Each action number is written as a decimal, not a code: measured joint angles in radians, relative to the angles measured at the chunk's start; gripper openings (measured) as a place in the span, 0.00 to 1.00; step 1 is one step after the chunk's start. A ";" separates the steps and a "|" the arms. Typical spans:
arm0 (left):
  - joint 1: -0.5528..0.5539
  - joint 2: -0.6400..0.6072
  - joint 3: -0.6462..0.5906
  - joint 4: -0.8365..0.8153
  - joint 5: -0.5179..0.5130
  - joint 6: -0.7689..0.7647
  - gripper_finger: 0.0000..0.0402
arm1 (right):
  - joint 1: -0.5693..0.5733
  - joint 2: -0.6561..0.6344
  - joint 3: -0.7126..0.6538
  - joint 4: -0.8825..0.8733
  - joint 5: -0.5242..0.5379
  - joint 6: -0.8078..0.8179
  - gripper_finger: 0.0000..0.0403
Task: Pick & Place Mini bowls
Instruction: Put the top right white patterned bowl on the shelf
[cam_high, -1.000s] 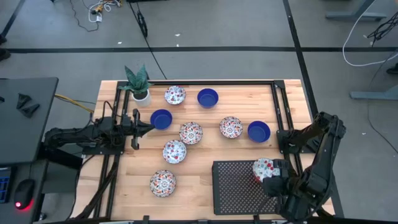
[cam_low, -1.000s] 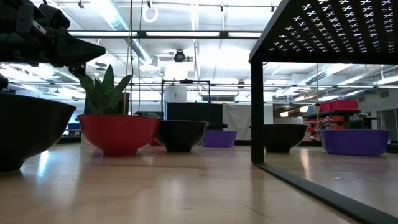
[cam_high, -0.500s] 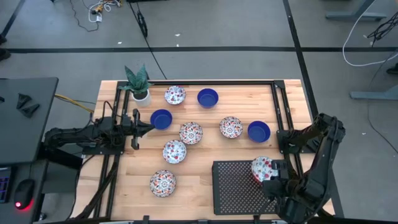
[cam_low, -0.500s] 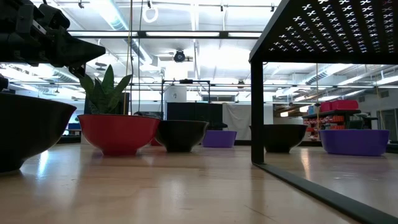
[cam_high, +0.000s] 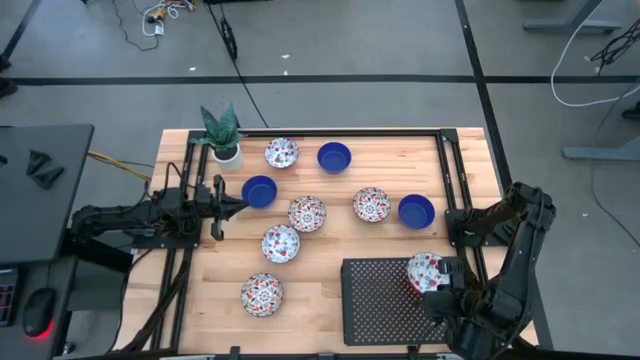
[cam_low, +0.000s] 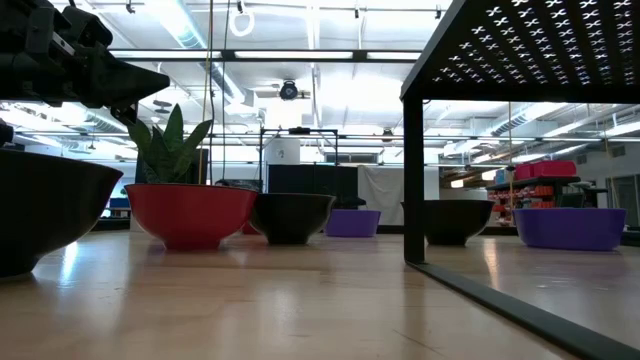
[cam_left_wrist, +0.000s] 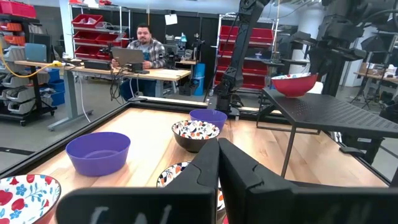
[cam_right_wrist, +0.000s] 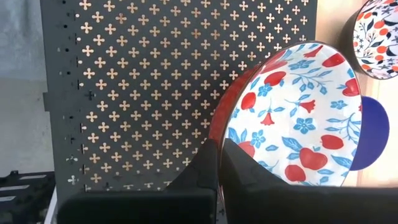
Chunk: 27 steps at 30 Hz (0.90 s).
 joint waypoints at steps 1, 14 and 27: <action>0.000 0.000 0.000 0.000 0.000 0.000 0.02 | 0.000 0.000 -0.002 0.000 0.000 0.006 0.00; 0.000 0.000 0.000 0.000 0.000 -0.002 0.02 | 0.000 -0.002 -0.022 -0.001 -0.027 0.014 0.00; 0.000 0.000 0.000 0.000 0.000 -0.002 0.02 | -0.001 0.000 -0.024 0.000 -0.086 0.015 0.08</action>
